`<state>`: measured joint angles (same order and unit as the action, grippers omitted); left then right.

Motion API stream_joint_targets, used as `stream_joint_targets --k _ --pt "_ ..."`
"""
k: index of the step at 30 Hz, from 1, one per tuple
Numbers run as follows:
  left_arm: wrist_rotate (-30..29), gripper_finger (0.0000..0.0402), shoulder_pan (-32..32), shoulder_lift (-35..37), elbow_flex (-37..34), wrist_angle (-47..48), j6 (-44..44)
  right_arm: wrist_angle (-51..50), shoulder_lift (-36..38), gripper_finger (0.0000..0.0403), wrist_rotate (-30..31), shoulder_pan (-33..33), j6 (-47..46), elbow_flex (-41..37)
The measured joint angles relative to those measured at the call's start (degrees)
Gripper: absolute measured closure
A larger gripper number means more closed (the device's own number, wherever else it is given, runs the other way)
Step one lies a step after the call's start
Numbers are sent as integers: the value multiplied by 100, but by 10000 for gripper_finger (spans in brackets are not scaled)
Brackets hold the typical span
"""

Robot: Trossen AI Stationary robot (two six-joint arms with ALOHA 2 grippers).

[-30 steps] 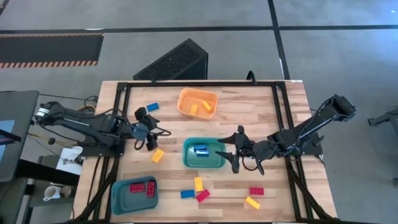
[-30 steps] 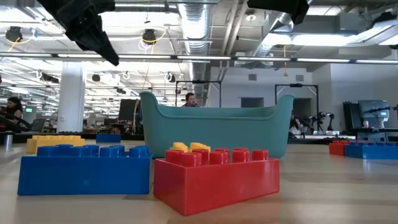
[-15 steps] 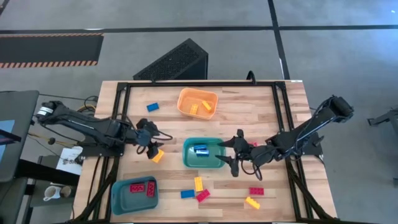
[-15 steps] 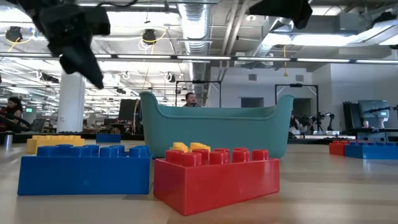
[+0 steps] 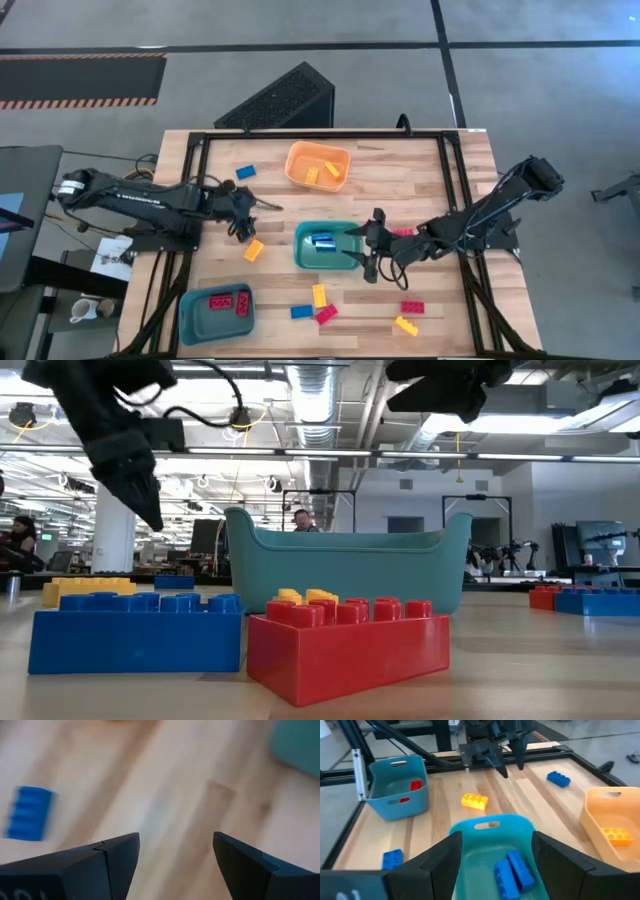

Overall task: Sort & place blocks by color
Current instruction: Put the blue game piece into the green bin

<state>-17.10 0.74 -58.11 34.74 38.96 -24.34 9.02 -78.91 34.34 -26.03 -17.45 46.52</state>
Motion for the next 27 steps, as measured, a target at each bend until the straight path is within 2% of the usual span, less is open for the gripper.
stream_joint_targets --k 4,8,11,15,18,21,27 --pt "-265 164 -1021 -2 -18 -182 842 20 0 143 -97 132 98 0" --pt "474 164 -2398 -286 -32 -469 1808 33 -61 143 -360 285 99 0" --pt "723 164 -3303 -504 87 -550 2278 16 -107 143 -436 302 98 -3" --pt "1223 164 -4197 -934 226 -641 2756 26 -107 143 -469 283 83 -2" --pt "1406 161 -4517 -1352 402 -713 3065 55 -105 143 -465 289 83 -2" --pt "1426 155 -4552 -1781 611 -708 3276 44 -105 143 -456 294 84 -2" --pt "914 128 -4585 -2587 1018 -744 3611 19 -105 143 -457 293 83 -2"
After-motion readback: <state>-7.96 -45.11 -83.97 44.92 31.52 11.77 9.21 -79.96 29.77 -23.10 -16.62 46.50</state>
